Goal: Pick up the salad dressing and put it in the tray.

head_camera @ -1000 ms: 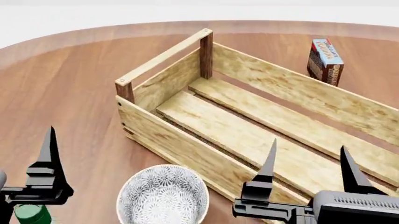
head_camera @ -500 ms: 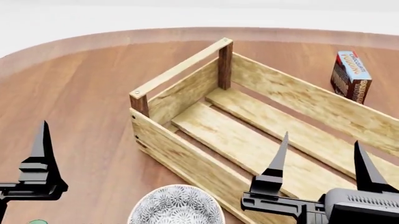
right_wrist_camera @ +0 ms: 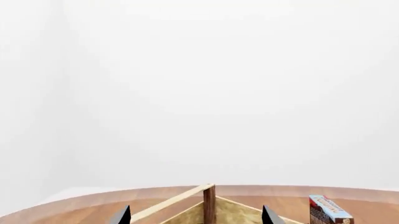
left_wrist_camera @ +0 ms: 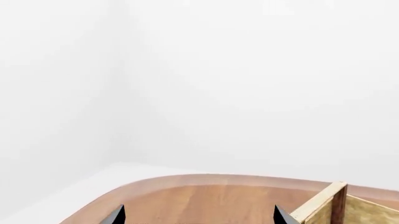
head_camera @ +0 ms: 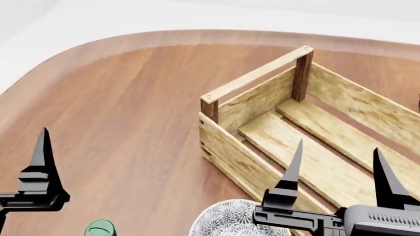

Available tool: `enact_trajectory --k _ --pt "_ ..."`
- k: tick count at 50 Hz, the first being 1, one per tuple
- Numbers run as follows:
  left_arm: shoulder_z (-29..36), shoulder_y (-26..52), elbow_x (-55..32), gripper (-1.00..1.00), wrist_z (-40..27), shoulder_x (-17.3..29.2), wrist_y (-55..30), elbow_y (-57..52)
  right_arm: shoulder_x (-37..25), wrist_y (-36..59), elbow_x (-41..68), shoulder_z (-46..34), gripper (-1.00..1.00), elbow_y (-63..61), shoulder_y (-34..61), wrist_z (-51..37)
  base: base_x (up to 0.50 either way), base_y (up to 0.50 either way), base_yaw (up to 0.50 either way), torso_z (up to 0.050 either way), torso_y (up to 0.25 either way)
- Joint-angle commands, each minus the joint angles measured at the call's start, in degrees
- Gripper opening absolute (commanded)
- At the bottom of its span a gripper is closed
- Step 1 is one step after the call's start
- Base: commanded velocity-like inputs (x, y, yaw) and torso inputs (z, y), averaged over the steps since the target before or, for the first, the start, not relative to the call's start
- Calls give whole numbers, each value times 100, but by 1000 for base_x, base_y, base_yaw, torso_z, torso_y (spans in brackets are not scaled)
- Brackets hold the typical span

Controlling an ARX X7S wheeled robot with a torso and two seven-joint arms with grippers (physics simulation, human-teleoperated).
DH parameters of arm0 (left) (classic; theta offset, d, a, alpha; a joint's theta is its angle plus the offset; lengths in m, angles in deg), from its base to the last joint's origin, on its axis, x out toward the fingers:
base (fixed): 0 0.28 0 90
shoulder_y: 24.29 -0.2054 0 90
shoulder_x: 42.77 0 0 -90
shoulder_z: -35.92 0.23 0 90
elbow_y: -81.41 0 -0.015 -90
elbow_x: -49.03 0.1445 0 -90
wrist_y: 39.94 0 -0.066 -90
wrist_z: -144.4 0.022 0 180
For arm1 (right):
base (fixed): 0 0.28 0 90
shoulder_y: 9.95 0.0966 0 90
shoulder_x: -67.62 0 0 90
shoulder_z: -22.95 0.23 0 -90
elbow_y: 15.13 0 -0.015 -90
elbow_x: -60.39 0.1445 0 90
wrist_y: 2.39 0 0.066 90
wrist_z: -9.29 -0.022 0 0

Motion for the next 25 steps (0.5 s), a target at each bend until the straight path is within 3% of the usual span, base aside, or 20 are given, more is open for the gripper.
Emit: enact_trajectory --k 1,25 --pt "9 -13 -33 100 -31 25 24 -2 -51 -71 10 -28 100 -11 -27 -10 0 0 500 0 0" --pt "43 -22 -108 100 -86 69 58 9 -144 -203 -62 -167 100 8 -82 -1 0 0 500 0 0"
